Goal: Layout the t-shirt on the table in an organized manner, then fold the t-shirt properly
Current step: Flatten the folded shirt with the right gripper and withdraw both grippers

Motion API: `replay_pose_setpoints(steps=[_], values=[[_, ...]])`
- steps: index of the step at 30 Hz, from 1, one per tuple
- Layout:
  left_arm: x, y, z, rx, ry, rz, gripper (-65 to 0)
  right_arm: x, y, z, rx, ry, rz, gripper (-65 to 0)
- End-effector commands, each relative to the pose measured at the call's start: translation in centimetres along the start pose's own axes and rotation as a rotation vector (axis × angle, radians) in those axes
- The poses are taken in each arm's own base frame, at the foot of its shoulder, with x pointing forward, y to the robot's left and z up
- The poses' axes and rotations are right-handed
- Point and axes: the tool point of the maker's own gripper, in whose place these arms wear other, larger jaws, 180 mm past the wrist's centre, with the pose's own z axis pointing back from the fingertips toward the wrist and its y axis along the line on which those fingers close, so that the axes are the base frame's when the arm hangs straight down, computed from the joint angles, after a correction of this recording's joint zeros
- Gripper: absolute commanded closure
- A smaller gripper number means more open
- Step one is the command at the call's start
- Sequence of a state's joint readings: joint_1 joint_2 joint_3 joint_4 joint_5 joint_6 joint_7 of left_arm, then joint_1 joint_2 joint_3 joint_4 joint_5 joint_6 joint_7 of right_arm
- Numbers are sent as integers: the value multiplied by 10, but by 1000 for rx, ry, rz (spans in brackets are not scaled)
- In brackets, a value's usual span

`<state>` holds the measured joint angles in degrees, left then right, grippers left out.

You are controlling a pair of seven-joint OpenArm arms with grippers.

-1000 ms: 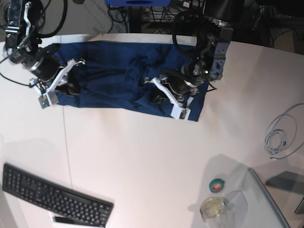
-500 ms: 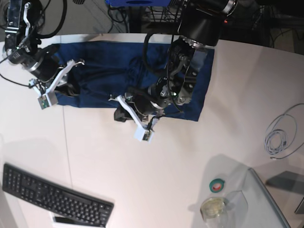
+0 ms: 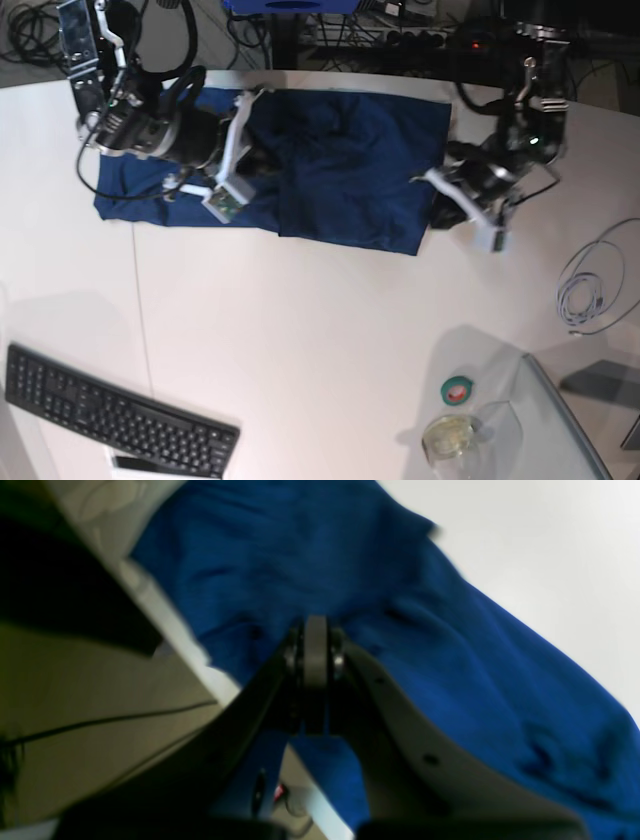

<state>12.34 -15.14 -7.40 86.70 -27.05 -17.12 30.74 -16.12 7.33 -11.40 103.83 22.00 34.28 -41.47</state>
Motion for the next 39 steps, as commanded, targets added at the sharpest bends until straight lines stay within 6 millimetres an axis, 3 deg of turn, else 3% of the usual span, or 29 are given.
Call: replay_pose_setpoints(steps=[1,7,11,16,19,22,26,31,36,39], values=[[9,30,13,66,-36,4,0,14,8,-3,32,-40,16,0],[-11,129,73,232,-67,101,0,-4,20,-45,131,100,26,0],[-21,157,99,284,-82,137,0,-21,19,-57,147,150,-18,0],[-27,157,100,286,-71,146,0,-23,24,-58,158,154,-23,0],[-28,155,98,282,-67,149,0,-21,40,-64,194,159,-5,0],[-29,155,98,281,-67,151,0,-28,43,-67,205,176,-18,0],[-29,156,98,283,-66,152,0,-50,26,-61,167,214,-73,0],[-47,162,97,291,-32,190,0,-64,6,-46,109,224,-110,0],[-49,162,96,291,-27,197,0,-59,-9,-25,47,186,-107,0],[-49,161,96,290,-28,197,0,-46,-3,-17,44,179,-62,0]])
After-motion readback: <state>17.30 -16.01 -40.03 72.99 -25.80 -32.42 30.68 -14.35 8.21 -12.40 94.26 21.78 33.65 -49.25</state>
